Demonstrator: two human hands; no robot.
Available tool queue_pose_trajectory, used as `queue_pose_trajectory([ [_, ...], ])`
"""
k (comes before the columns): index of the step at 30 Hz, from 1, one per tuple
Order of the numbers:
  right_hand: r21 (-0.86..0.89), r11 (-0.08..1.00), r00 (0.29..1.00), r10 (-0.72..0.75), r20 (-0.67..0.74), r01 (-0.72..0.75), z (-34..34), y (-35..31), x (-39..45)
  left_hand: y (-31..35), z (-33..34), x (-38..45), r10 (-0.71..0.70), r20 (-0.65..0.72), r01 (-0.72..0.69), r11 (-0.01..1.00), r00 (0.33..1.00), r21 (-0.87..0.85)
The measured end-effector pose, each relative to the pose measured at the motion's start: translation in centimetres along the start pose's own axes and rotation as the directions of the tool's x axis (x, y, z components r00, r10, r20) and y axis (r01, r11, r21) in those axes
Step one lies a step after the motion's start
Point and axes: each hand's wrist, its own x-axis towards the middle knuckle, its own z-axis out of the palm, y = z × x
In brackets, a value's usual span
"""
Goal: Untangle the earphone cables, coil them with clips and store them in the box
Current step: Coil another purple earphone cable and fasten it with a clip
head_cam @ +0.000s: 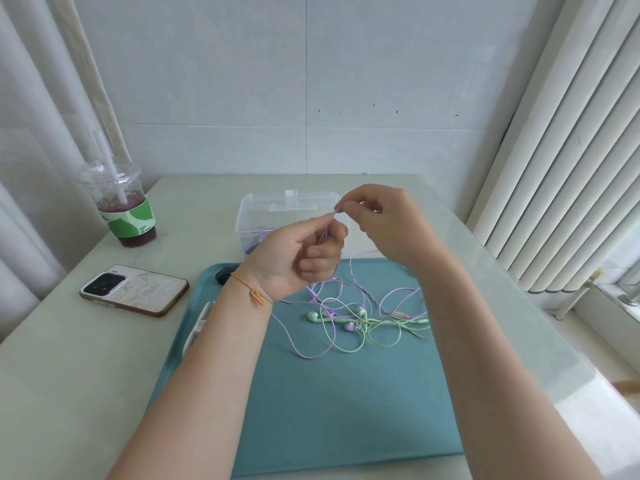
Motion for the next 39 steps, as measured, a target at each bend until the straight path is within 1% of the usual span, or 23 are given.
queue_pose_trajectory([
  [2,-0.001,1.0,1.0,0.016,0.026,-0.016,0.6,0.1,0.0,0.3,0.2,0.0,0.044,0.076,-0.035,0.992,0.996,-0.121],
  [4,-0.053,0.998,0.993,0.039,0.114,-0.033,1.2,0.0,-0.2,0.7,0.1,-0.1,0.105,0.127,-0.073,0.969,0.986,-0.238],
  [5,-0.082,0.996,0.985,0.049,0.164,-0.036,1.5,0.0,-0.3,0.8,0.1,0.0,0.139,0.128,-0.094,0.949,0.982,-0.302],
  [6,-0.101,0.994,0.978,0.055,0.201,-0.035,1.7,-0.1,-0.5,1.0,0.0,0.0,0.169,0.097,-0.124,0.924,0.981,-0.362],
  [8,-0.119,0.992,0.971,0.06,0.23,-0.033,2.1,-0.1,-0.6,1.1,-0.1,0.2,0.228,-0.052,-0.227,0.869,0.972,-0.439],
  [9,-0.131,0.991,0.97,0.058,0.234,-0.028,2.2,-0.1,-0.5,1.2,-0.2,0.2,0.256,-0.14,-0.292,0.847,0.956,-0.444],
  [11,-0.165,0.986,0.961,0.066,0.267,-0.021,2.2,-0.2,-0.5,1.3,-0.3,0.2,0.3,-0.275,-0.392,0.832,0.914,-0.394],
  [13,-0.188,0.982,0.945,0.084,0.316,-0.025,2.2,-0.3,-0.6,1.2,-0.4,0.2,0.324,-0.35,-0.433,0.849,0.879,-0.302],
  [16,-0.233,0.972,0.927,0.105,0.359,-0.02,2.1,-0.5,-0.7,0.9,-0.6,0.2,0.365,-0.39,-0.457,0.872,0.845,-0.175],
  [20,-0.287,0.958,0.901,0.128,0.413,-0.005,2.0,-0.9,-1.0,0.7,-0.8,0.3,0.404,-0.407,-0.48,0.871,0.819,-0.101],
  [23,-0.297,0.955,0.914,0.119,0.388,0.001,1.8,-1.1,-1.0,0.4,-0.9,0.4,0.418,-0.421,-0.459,0.888,0.805,0.004],
  [25,-0.316,0.949,0.927,0.097,0.362,0.024,1.5,-1.2,-1.1,0.1,-0.6,0.5,0.432,-0.431,-0.419,0.899,0.792,0.131],
  [28,-0.319,0.947,0.94,0.07,0.334,0.043,0.9,-1.3,-1.1,-0.4,-0.1,0.7,0.436,-0.448,-0.261,0.879,0.781,0.4],
  [29,-0.32,0.946,0.945,0.069,0.32,0.039,0.8,-1.3,-1.1,-0.5,0.0,0.7,0.42,-0.443,-0.194,0.861,0.792,0.469],
  [31,-0.315,0.949,0.957,0.068,0.28,0.025,0.4,-1.2,-1.0,-0.7,0.2,0.7,0.365,-0.414,-0.091,0.831,0.834,0.549],
  [33,-0.293,0.956,0.972,0.058,0.226,0.011,0.1,-1.1,-0.9,-0.7,0.4,0.6,0.292,-0.381,-0.031,0.826,0.877,0.562],
  [35,-0.239,0.971,0.985,0.033,0.171,0.009,-0.2,-0.9,-0.8,-0.5,0.5,0.5,0.2,-0.351,0.013,0.854,0.915,0.521],
  [37,-0.189,0.982,0.992,0.01,0.122,0.013,-0.2,-0.6,-0.7,-0.2,0.4,0.4,0.085,-0.273,0.039,0.908,0.958,0.417],
  [39,-0.139,0.99,0.996,-0.005,0.09,0.018,0.1,-0.5,-0.5,-0.1,0.2,0.2,0.0,-0.153,0.044,0.958,0.988,0.282],
])
